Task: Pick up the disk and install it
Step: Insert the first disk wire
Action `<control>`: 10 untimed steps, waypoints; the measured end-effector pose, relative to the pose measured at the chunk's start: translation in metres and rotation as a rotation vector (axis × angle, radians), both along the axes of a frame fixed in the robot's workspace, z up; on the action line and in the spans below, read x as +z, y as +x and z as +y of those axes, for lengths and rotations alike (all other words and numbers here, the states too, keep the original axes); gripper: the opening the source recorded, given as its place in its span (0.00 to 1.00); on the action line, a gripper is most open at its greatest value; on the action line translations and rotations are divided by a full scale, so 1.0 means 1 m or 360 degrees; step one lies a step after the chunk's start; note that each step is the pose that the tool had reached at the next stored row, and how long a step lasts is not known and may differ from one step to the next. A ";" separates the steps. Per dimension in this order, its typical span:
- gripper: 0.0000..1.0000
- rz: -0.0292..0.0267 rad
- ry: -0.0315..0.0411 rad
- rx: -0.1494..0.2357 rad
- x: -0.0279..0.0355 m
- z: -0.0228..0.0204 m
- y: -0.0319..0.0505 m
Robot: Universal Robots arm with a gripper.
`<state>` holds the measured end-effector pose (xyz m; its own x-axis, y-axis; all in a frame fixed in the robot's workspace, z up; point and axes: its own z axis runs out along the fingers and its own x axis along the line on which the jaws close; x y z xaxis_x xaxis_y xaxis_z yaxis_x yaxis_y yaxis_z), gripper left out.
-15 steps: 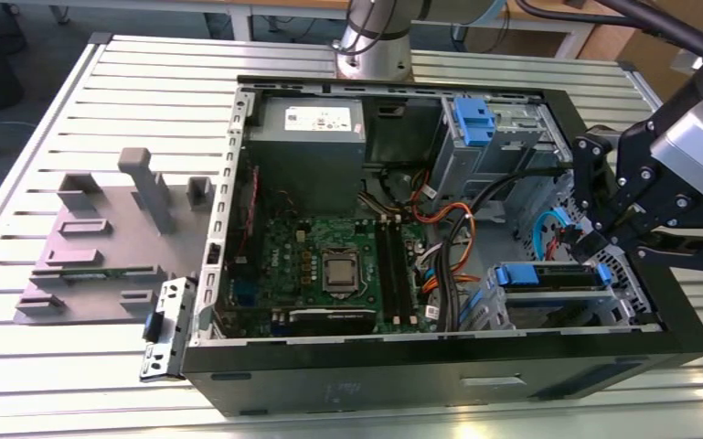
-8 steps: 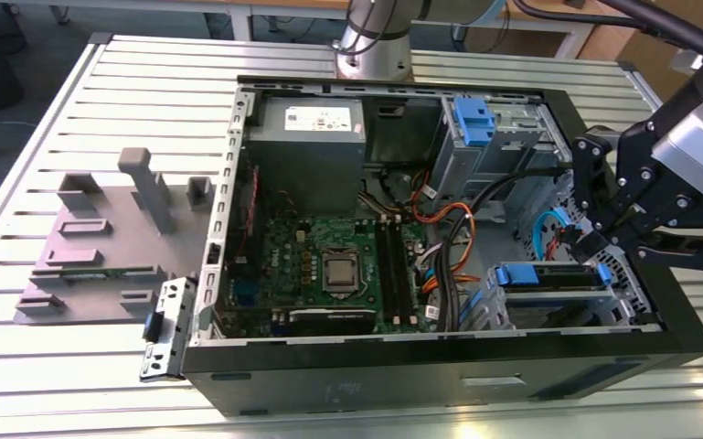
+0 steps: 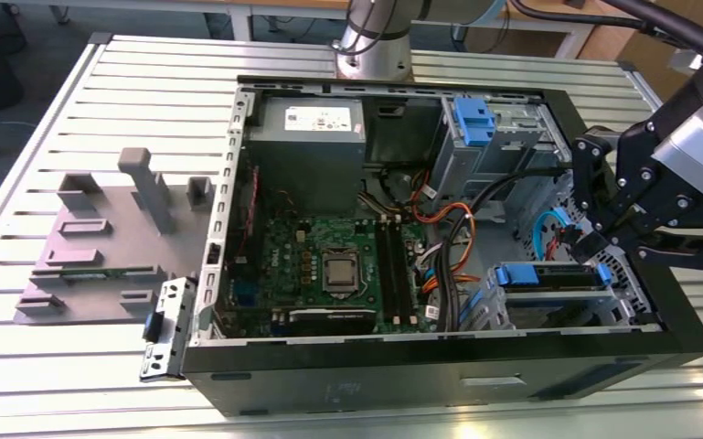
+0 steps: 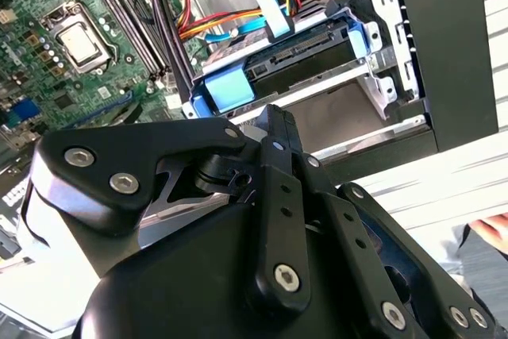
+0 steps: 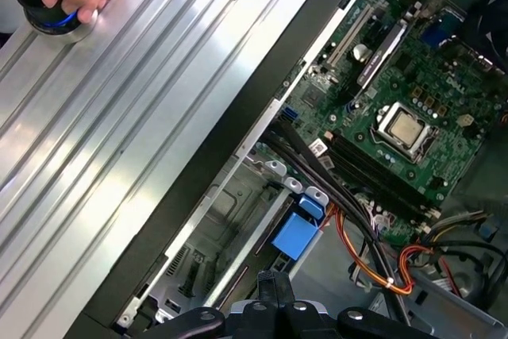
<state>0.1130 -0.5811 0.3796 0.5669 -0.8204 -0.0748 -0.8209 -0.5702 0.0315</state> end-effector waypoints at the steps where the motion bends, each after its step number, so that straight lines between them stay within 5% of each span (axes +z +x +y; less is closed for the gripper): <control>1: 0.11 0.00001 0.0000 0.0003 0.0000 0.0000 0.0000; 10: 0.11 0.00000 0.0000 0.0026 0.0000 0.0000 0.0000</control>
<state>0.1130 -0.5811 0.3796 0.5803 -0.8110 -0.0748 -0.8115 -0.5836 0.0315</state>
